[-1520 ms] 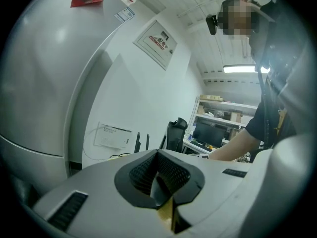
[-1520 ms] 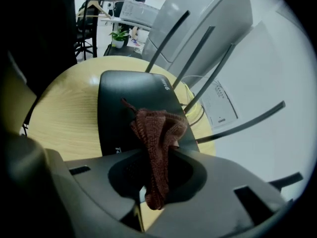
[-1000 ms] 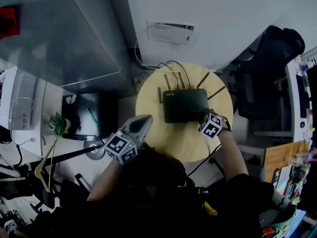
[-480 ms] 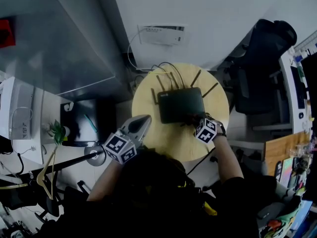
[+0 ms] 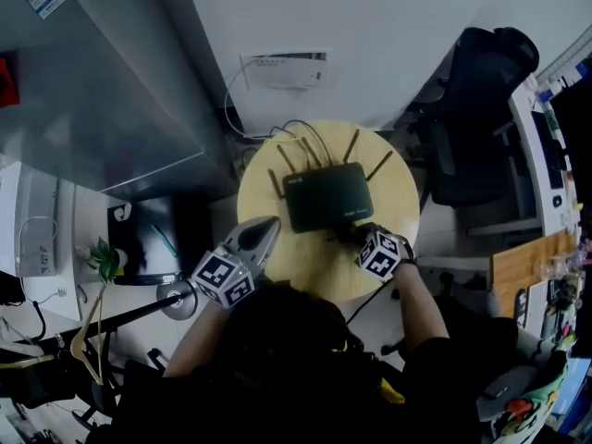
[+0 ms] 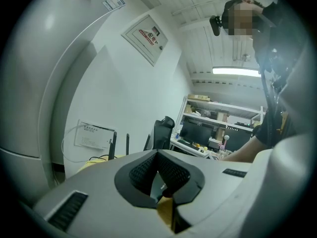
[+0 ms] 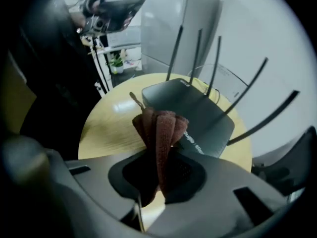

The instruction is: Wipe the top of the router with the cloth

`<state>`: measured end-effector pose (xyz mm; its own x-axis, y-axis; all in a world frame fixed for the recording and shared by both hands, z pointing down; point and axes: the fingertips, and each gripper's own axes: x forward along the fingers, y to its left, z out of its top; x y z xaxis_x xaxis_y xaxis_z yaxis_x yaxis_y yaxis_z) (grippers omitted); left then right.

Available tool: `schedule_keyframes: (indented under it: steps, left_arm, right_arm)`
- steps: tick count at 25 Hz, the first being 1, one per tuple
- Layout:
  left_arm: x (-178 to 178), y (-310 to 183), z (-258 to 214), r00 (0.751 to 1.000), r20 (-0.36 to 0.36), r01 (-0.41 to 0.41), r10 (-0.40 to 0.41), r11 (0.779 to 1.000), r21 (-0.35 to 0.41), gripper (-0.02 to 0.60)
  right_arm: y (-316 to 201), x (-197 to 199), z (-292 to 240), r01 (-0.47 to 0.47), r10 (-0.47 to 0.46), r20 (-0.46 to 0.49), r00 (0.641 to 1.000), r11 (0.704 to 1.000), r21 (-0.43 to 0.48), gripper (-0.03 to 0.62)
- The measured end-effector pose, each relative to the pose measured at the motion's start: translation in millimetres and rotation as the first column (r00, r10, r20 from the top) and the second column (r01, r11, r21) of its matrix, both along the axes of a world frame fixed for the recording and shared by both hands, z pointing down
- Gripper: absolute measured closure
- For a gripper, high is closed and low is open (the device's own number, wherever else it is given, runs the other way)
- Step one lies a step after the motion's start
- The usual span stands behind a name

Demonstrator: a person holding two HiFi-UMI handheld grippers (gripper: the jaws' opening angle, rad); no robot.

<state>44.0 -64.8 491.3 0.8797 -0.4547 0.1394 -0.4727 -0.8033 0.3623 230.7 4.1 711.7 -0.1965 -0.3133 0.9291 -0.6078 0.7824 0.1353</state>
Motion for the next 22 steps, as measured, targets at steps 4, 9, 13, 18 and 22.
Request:
schedule_keyframes:
  steps: [4, 9, 13, 18, 22]
  left_arm:
    - [3.8, 0.9, -0.4, 1.0, -0.003, -0.005, 0.005, 1.0, 0.002, 0.584]
    - [1.2, 0.9, -5.3, 1.0, 0.004, 0.015, -0.015, 1.0, 0.011, 0.584]
    - [-10.0, -1.3, -10.3, 0.998, 0.008, 0.055, -0.055, 0.998, 0.033, 0.584]
    - [-32.2, -3.7, -12.8, 0.991, 0.022, 0.133, -0.134, 0.99, 0.037, 0.584]
    - [-52.6, -3.2, -4.6, 0.978, 0.034, 0.204, -0.205, 0.979, 0.026, 0.584]
  right_arm:
    - [-16.8, 49.2, -18.4, -0.168, 0.166, 0.029, 0.986, 0.984, 0.059, 0.53]
    - [-37.6, 114.7, -22.3, -0.34, 0.339, 0.024, 0.941, 0.939, 0.053, 0.53]
    - [-61.4, 114.2, -24.2, -0.359, 0.358, 0.056, 0.932, 0.933, 0.01, 0.53]
    - [-85.8, 118.3, -0.9, -0.366, 0.366, 0.015, 0.93, 0.93, -0.033, 0.53]
    - [-93.3, 130.6, 21.7, -0.436, 0.435, -0.038, 0.9, 0.89, -0.134, 0.53]
